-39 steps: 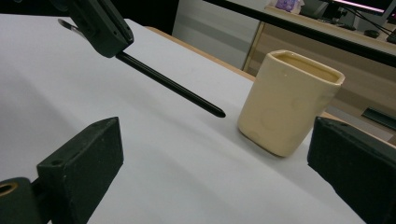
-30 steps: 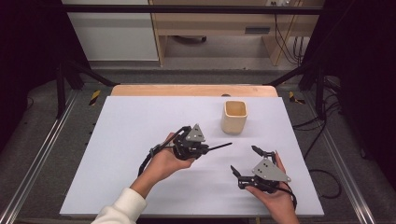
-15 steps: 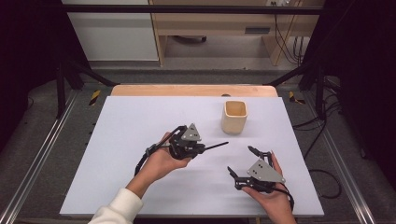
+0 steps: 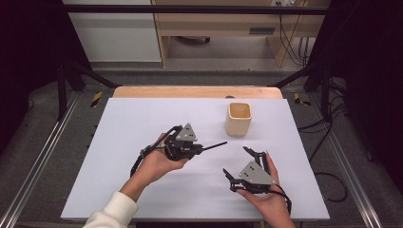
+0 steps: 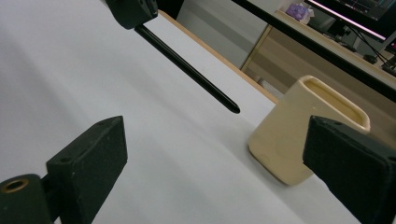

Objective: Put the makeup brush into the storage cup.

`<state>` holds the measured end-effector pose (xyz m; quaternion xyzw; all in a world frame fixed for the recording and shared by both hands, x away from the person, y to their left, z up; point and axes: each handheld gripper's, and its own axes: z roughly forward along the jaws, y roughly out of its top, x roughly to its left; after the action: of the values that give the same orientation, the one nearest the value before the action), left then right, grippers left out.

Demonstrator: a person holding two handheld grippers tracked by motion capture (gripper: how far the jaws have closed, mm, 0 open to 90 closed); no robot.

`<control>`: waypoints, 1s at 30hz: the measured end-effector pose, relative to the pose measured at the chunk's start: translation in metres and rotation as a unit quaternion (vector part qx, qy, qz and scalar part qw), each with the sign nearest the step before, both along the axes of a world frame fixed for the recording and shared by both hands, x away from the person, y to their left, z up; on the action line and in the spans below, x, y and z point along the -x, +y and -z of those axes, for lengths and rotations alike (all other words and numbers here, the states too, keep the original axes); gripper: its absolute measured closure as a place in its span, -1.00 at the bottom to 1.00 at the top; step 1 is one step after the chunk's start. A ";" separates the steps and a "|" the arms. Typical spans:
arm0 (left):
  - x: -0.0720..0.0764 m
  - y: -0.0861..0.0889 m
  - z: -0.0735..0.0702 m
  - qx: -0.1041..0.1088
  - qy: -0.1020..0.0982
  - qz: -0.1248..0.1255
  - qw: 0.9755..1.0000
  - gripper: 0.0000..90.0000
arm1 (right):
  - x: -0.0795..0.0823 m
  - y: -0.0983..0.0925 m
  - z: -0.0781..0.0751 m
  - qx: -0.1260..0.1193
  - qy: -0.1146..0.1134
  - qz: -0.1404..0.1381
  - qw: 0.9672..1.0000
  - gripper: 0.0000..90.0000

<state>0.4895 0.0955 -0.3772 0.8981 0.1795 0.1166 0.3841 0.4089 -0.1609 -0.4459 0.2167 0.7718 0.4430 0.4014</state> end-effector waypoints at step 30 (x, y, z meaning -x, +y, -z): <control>-0.005 0.007 0.004 -0.014 0.008 -0.008 1.000 0.87 | -0.036 0.068 0.004 0.111 -0.059 -0.047 0.991 -0.58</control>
<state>0.4944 0.1021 -0.3810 0.9027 0.1883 0.1152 0.3693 0.4450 -0.0930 -0.4504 0.1078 0.8003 0.3852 0.4467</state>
